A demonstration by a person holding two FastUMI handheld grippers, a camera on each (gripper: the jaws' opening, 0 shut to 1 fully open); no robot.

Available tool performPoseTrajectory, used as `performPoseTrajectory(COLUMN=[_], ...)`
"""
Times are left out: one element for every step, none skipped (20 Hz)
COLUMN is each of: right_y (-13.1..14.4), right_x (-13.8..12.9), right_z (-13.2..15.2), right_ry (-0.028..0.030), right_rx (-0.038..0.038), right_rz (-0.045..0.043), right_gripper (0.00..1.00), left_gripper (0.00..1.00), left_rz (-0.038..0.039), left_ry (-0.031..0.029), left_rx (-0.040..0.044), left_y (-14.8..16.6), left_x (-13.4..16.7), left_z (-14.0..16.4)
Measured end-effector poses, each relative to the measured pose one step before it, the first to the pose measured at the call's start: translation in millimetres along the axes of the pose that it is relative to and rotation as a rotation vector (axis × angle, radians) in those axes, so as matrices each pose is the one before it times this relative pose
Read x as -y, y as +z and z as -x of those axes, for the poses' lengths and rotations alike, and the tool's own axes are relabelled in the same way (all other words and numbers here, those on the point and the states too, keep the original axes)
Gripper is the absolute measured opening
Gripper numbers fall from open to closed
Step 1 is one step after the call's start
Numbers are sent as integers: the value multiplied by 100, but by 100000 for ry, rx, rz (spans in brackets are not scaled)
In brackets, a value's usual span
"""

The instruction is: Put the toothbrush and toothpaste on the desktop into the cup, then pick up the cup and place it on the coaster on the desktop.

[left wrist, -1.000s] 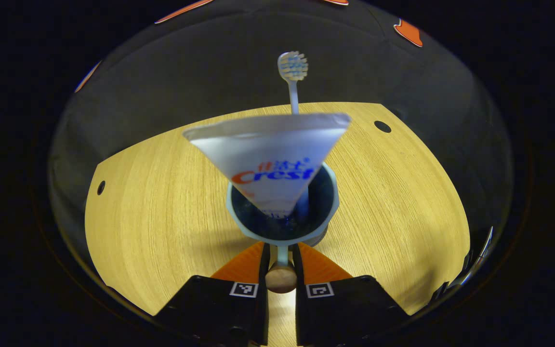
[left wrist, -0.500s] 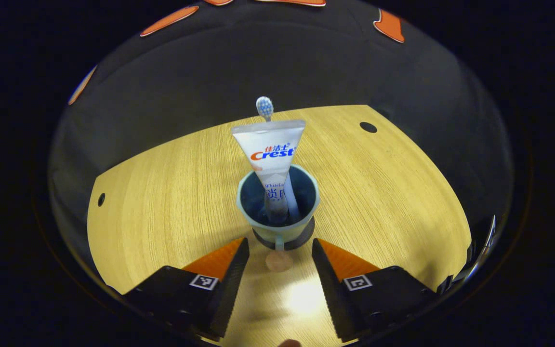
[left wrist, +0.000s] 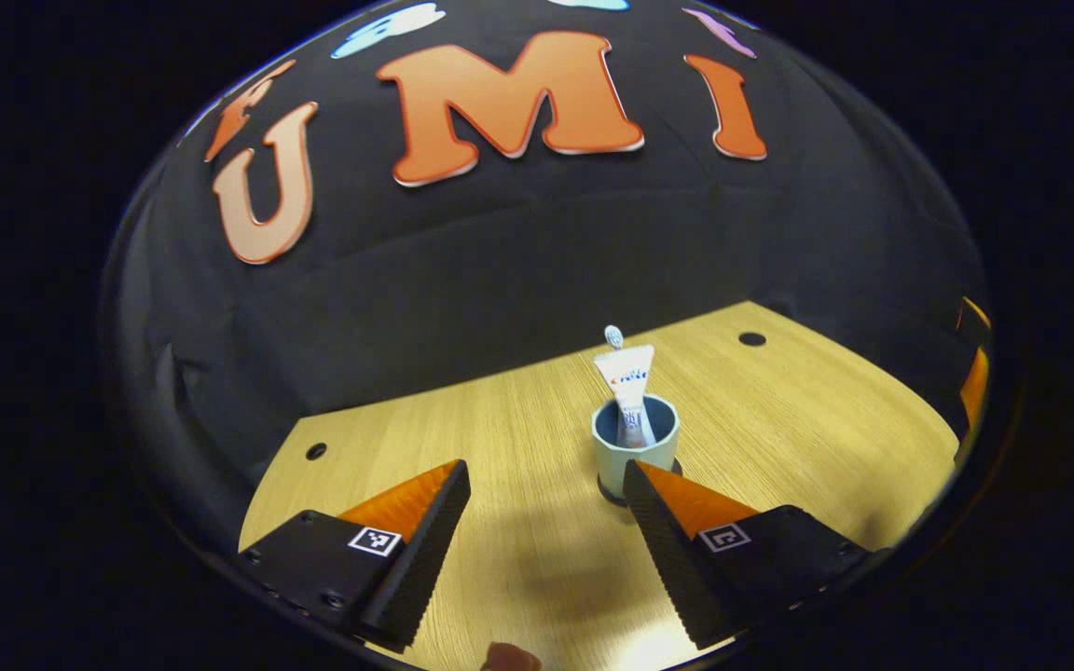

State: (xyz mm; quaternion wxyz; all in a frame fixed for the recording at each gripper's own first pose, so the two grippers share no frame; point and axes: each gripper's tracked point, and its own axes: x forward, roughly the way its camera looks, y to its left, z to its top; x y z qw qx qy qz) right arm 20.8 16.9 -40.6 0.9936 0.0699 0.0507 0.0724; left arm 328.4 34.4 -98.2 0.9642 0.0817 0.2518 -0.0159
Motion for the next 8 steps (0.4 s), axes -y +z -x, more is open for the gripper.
performPoseTrajectory(right_y=[-188, -323, -233, -111, 211, 299, 285, 406], right_x=[-183, -362, -473, -317, -507, -564, -317, -253], right_z=[-163, -86, 15, -33, 37, 138, 51, -1], right_ry=[-270, 265, 230, 403, 638, 837, 351, 3], right_rx=[-696, -384, -69, 491, 854, 1523, 1387, 1713], right_rz=[293, 452, 363, 176, 116, 276, 418, 506], right_gripper=[98, 98, 98, 98, 98, 98, 98, 98], left_gripper=[99, 99, 99, 99, 99, 99, 99, 99], left_rz=[1891, 1183, 1001, 1177, 1542, 1844, 1532, 1534], left_ry=[603, 1356, 1690, 1702, 1897, 1030, -258, -333], left_rx=[5236, 5475, 4496, 4771, 4934, 6284, 4917, 3571], left_y=[-14, 859, 575, 655, 882, 1118, 681, 592], left_x=[-148, -68, -197, -317, -427, -141, 109, 148], left_z=[-26, -299, -234, -192, 45, -173, -206, -259])
